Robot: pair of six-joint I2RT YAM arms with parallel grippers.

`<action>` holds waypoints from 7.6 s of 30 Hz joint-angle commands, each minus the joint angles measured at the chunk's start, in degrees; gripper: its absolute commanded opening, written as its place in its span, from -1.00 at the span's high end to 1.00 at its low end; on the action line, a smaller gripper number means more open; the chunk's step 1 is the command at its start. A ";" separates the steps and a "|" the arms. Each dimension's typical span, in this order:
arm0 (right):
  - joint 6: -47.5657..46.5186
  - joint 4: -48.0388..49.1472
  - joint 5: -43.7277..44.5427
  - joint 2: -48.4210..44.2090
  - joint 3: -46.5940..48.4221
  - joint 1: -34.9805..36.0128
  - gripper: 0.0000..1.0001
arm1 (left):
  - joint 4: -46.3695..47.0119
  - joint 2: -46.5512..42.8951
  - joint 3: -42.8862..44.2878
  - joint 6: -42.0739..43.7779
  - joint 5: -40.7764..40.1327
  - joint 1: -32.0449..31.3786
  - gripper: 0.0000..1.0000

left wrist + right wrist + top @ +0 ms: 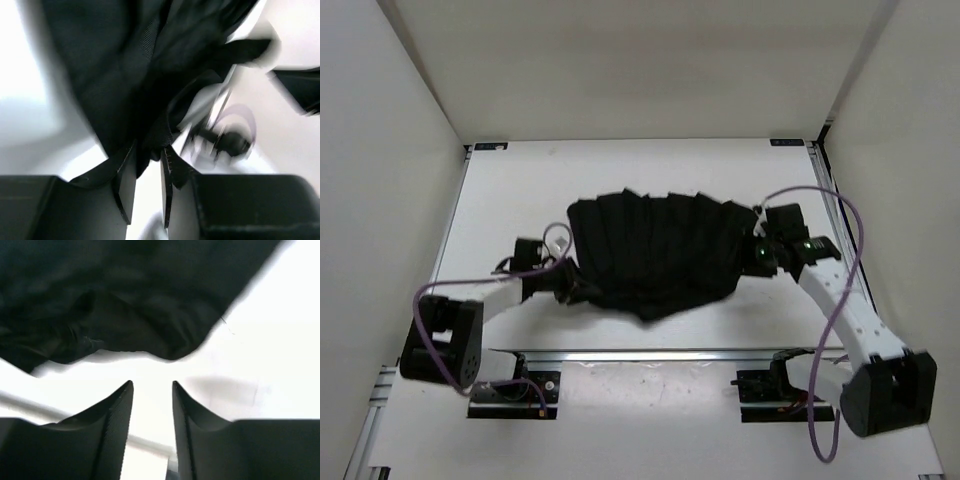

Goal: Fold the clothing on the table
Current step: Flatten the skirt out, then fold the skirt

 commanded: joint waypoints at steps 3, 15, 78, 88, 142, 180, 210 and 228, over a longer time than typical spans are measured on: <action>8.95 -8.79 -1.86 -14.83 -1.32 -1.16 0.02 | 0.69 -16.67 -5.74 -4.33 3.15 -2.90 0.30; 7.36 7.10 -8.88 7.90 4.66 2.87 0.19 | 9.02 -11.94 3.41 -8.45 8.95 -1.57 0.15; 0.24 -13.99 -3.87 47.59 51.09 1.11 1.00 | -29.55 32.02 54.39 28.01 -46.86 -15.64 1.00; 10.52 -5.46 -6.95 38.51 15.67 10.52 1.00 | -27.62 27.35 44.63 28.18 -45.98 -14.05 1.00; 7.45 -13.98 -0.18 26.38 13.54 7.98 0.33 | -21.20 5.55 18.08 16.15 -30.34 -14.58 -0.02; 6.48 -9.94 17.13 23.48 4.67 17.99 -0.03 | -18.38 -1.83 9.37 12.98 -31.47 -14.93 1.00; 4.29 -0.53 32.43 19.27 -5.26 16.77 1.00 | -18.65 -3.07 5.95 14.91 -31.03 -9.92 1.00; 2.96 -12.40 8.00 6.96 -2.11 5.35 0.30 | -19.79 -7.10 2.69 13.68 -28.49 -10.53 1.00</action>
